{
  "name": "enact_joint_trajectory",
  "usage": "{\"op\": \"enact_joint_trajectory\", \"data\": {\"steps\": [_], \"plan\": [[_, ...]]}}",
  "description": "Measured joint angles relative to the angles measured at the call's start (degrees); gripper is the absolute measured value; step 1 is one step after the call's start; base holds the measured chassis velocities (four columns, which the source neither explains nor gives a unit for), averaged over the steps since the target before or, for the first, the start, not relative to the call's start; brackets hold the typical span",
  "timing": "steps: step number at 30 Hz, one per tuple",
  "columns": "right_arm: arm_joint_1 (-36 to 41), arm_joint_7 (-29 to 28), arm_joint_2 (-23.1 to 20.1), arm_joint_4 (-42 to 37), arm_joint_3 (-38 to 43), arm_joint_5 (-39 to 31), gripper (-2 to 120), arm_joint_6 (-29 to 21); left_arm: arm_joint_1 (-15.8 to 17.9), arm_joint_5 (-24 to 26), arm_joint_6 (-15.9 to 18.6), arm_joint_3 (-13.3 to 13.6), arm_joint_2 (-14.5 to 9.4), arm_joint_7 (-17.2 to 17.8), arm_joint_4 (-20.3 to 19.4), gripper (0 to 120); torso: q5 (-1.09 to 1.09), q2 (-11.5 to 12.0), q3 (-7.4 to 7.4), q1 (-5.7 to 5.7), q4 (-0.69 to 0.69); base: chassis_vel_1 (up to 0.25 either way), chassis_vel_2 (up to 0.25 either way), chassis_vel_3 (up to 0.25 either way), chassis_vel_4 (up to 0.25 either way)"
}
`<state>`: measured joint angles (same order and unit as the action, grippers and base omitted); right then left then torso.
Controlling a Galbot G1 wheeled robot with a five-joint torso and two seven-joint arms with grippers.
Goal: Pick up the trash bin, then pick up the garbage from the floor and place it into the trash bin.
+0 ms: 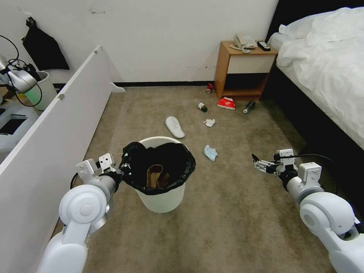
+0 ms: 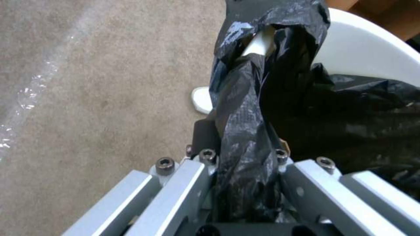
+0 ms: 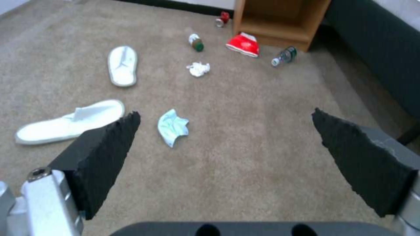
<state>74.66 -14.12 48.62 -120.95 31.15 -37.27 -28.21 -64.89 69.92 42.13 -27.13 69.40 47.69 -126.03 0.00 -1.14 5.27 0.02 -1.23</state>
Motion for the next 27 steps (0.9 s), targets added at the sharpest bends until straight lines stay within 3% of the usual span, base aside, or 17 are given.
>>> {"op": "enact_joint_trajectory", "data": {"steps": [27], "plan": [[-1.75,0.72,-0.17,0.75,-0.45,-0.06,100,0.94,1.2,-0.07,0.01,0.38,0.51,-0.35,1.23,5,0.0,0.0,-0.01,0.0,0.0,0.0,0.0,0.0,0.0]]}}
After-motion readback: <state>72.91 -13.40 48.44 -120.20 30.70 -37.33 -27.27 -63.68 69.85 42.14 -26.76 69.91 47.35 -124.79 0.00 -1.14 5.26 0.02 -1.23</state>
